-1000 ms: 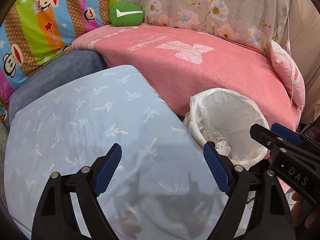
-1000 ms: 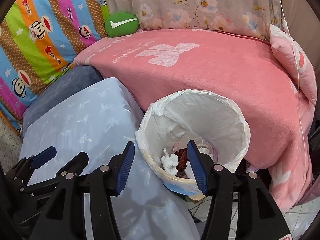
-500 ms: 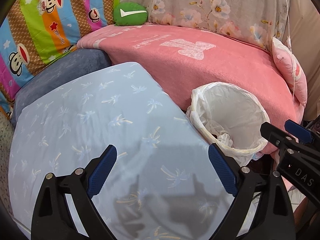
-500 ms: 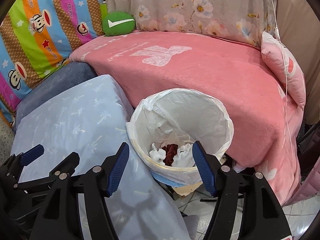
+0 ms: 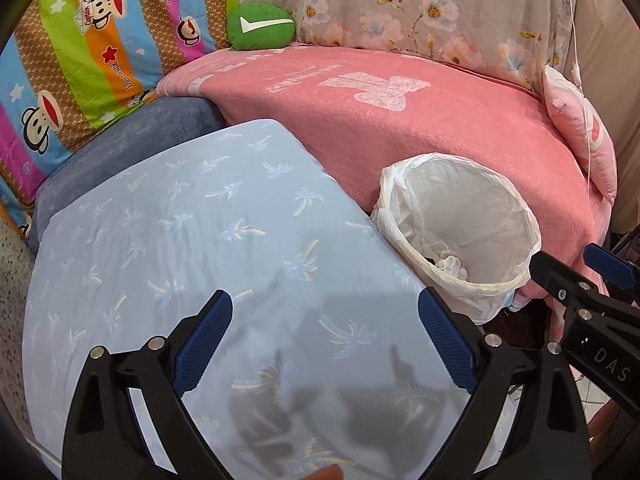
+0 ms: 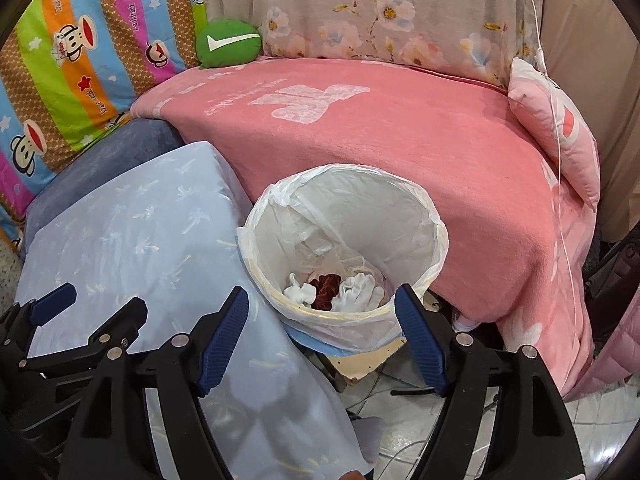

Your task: Collect trash

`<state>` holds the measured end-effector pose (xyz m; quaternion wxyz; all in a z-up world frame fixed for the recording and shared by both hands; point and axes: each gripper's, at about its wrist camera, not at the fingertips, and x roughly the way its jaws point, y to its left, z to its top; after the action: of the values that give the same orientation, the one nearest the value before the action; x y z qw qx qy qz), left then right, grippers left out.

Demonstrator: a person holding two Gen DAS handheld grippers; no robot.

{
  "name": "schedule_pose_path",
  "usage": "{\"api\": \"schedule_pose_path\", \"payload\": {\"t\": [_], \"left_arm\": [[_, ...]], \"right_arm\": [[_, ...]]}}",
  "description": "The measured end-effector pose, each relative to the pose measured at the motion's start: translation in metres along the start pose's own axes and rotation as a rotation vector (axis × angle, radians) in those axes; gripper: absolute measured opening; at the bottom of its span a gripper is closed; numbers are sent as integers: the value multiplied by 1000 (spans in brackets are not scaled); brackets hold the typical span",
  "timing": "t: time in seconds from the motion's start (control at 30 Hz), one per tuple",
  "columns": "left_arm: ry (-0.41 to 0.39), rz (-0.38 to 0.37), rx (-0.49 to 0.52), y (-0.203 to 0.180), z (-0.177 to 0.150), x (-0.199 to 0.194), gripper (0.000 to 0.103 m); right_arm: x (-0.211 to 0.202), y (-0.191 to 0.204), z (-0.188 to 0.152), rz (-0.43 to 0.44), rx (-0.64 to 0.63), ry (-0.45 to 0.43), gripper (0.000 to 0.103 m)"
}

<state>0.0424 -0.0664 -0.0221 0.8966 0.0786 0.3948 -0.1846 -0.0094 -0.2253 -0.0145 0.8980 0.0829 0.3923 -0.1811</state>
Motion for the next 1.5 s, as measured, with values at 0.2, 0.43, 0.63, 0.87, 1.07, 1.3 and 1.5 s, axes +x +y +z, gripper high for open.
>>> {"api": "schedule_pose_path", "payload": {"t": [0.2, 0.43, 0.63, 0.87, 1.07, 1.3, 1.5], "left_arm": [[2, 11, -3, -1, 0, 0, 90], [-1, 22, -6, -1, -1, 0, 91], [1, 34, -12, -1, 0, 1, 91], [3, 35, -15, -1, 1, 1, 91], [5, 38, -14, -1, 1, 1, 91], [2, 37, -14, -2, 2, 1, 91], [3, 37, -5, -5, 3, 1, 91]], "right_arm": [[-1, -3, -2, -10, 0, -1, 82], [-1, -6, -2, -26, 3, 2, 85], [0, -9, -2, -39, 5, 0, 86], [0, -13, -3, -50, 5, 1, 87], [2, -17, -4, -47, 9, 7, 88], [1, -18, -5, -48, 18, 4, 88], [2, -20, -5, -49, 18, 7, 88]]}}
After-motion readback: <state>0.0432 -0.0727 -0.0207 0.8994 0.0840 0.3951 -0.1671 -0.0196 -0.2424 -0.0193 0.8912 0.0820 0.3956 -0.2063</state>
